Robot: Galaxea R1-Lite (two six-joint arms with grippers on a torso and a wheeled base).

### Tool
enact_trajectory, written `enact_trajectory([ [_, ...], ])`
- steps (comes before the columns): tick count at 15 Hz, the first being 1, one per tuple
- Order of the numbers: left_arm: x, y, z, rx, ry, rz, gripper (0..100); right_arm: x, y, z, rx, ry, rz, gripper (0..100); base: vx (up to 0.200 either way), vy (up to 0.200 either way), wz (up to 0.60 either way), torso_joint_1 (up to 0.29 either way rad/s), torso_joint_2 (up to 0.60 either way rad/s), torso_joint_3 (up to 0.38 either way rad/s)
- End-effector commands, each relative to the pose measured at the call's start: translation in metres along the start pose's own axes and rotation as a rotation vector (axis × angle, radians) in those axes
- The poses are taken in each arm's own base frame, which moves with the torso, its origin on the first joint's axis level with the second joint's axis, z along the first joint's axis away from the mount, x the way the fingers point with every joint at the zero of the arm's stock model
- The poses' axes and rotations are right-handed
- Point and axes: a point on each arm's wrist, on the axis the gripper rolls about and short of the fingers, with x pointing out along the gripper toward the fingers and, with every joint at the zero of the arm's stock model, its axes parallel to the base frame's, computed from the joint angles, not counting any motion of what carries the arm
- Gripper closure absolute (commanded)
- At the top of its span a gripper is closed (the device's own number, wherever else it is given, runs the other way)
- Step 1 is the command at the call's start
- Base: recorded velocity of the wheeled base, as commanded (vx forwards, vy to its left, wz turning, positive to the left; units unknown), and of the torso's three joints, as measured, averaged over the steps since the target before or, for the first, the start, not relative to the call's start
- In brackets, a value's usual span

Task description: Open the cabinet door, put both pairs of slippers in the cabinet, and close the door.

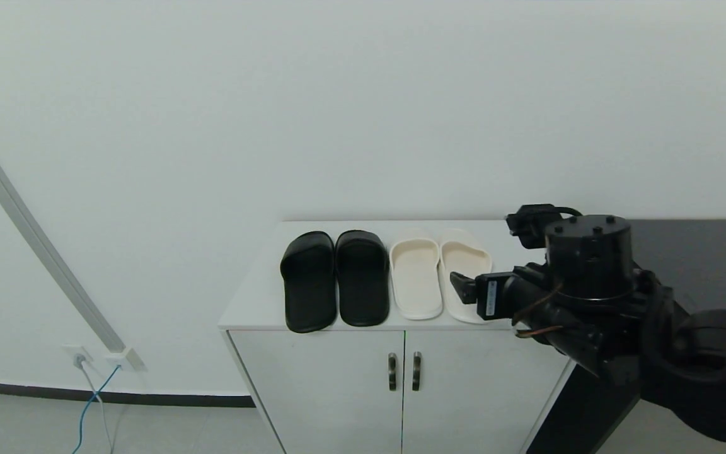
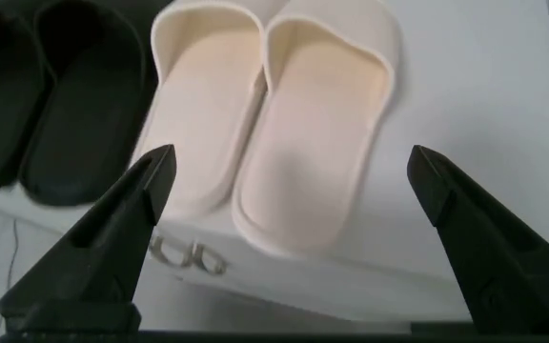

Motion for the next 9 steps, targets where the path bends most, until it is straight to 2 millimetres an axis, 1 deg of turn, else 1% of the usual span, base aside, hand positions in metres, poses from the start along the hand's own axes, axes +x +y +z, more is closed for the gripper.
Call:
enact_trajectory([
  [1, 0.000, 0.000, 0.000, 0.001, 0.001, 0.001, 100, 0.033, 0.016, -0.007, -0.012, 0.009, -0.027, 0, 0.000, 0.000, 0.00, 0.000, 0.00, 0.000],
  [3, 0.000, 0.000, 0.000, -0.001, 0.001, 0.001, 100, 0.048, 0.023, -0.009, -0.013, 0.006, -0.036, 0, 0.000, 0.000, 0.00, 0.000, 0.00, 0.000],
  [4, 0.000, 0.000, 0.000, 0.001, 0.001, 0.001, 100, 0.061, 0.028, -0.013, -0.015, 0.011, -0.040, 0, 0.000, 0.000, 0.00, 0.000, 0.00, 0.000],
  [5, 0.000, 0.000, 0.000, 0.001, 0.001, 0.001, 100, 0.066, 0.029, -0.016, -0.016, 0.015, -0.045, 0, 0.000, 0.000, 0.00, 0.000, 0.00, 0.000],
  [6, 0.000, 0.000, 0.000, -0.001, 0.001, 0.001, 100, 0.077, 0.033, -0.022, -0.020, 0.023, -0.048, 0, 0.000, 0.000, 0.00, 0.000, 0.00, 0.000],
  [9, 0.000, 0.000, 0.000, 0.001, 0.001, 0.001, 100, 0.106, 0.039, -0.026, -0.009, -0.008, -0.119, 0, 0.000, 0.000, 0.00, 0.000, 0.00, 0.000],
])
